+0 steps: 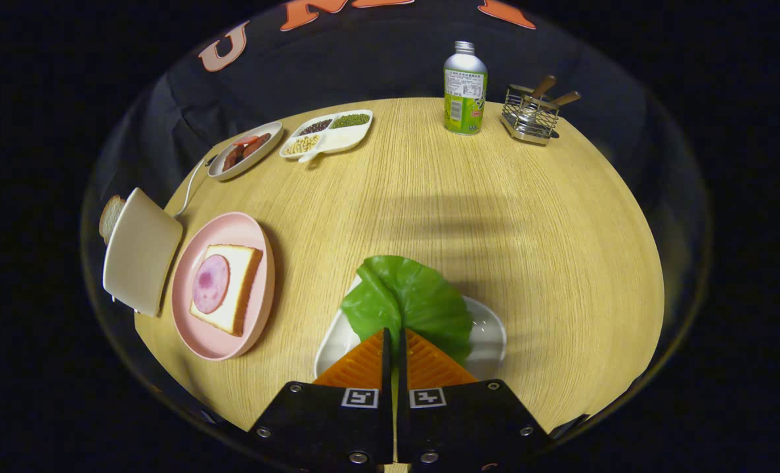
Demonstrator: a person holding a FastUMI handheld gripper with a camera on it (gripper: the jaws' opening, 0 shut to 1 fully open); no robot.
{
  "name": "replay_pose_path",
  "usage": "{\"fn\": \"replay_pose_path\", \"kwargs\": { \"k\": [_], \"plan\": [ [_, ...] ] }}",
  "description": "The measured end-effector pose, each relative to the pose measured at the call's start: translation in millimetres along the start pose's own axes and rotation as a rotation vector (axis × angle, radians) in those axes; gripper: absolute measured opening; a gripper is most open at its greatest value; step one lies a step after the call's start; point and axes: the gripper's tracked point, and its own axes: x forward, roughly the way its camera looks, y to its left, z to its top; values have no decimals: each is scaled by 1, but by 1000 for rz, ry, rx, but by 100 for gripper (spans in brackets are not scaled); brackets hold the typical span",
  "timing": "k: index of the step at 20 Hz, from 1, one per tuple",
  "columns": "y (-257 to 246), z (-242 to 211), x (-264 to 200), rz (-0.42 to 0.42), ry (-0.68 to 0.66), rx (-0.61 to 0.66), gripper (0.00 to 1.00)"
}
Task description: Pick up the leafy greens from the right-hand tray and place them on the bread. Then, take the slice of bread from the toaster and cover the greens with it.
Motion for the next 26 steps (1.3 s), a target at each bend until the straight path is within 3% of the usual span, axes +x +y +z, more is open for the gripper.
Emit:
{"fn": "replay_pose_path", "kwargs": {
  "k": [11,26],
  "plan": [
    [27,32,-38,60,-127,-25,2],
    [129,74,-52,242,-208,-116,2]
  ]
}}
